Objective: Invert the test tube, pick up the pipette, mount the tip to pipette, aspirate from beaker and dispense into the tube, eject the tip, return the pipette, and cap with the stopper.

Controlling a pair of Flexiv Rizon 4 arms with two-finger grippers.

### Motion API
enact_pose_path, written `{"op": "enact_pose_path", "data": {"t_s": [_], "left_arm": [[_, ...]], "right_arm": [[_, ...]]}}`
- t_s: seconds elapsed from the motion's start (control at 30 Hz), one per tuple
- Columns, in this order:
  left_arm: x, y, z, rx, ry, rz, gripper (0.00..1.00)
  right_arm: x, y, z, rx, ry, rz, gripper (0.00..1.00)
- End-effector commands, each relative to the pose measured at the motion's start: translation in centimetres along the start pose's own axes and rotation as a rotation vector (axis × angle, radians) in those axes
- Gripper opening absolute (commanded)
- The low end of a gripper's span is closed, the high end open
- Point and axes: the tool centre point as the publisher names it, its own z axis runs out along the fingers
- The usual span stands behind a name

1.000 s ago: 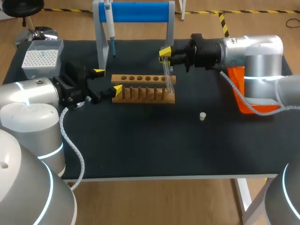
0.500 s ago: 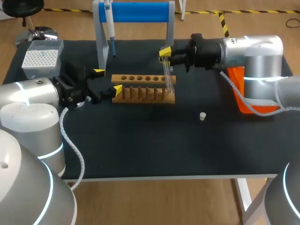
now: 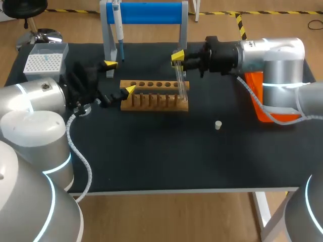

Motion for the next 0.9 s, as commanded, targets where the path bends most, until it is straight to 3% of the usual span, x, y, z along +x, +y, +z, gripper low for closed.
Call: {"op": "enact_pose_path", "data": {"t_s": [0.03, 0.57, 0.67, 0.9], "left_arm": [[1.4, -0.9, -1.3, 0.451, 0.053, 0.384, 1.0], [1.4, -0.9, -1.3, 0.451, 0.053, 0.384, 1.0], [1.3, -1.6, -0.6, 0.512, 0.078, 0.576, 1.0], [2.0, -2.4, 1.1, 0.532, 0.149, 0.901, 1.0]], "right_arm": [[0.1, 0.0, -0.1, 0.0, -0.003, 0.0, 0.0], [0.1, 0.0, -0.1, 0.0, -0.003, 0.0, 0.0], [0.1, 0.0, -0.1, 0.0, -0.003, 0.0, 0.0], [0.1, 0.0, -0.1, 0.0, -0.003, 0.0, 0.0]]}}
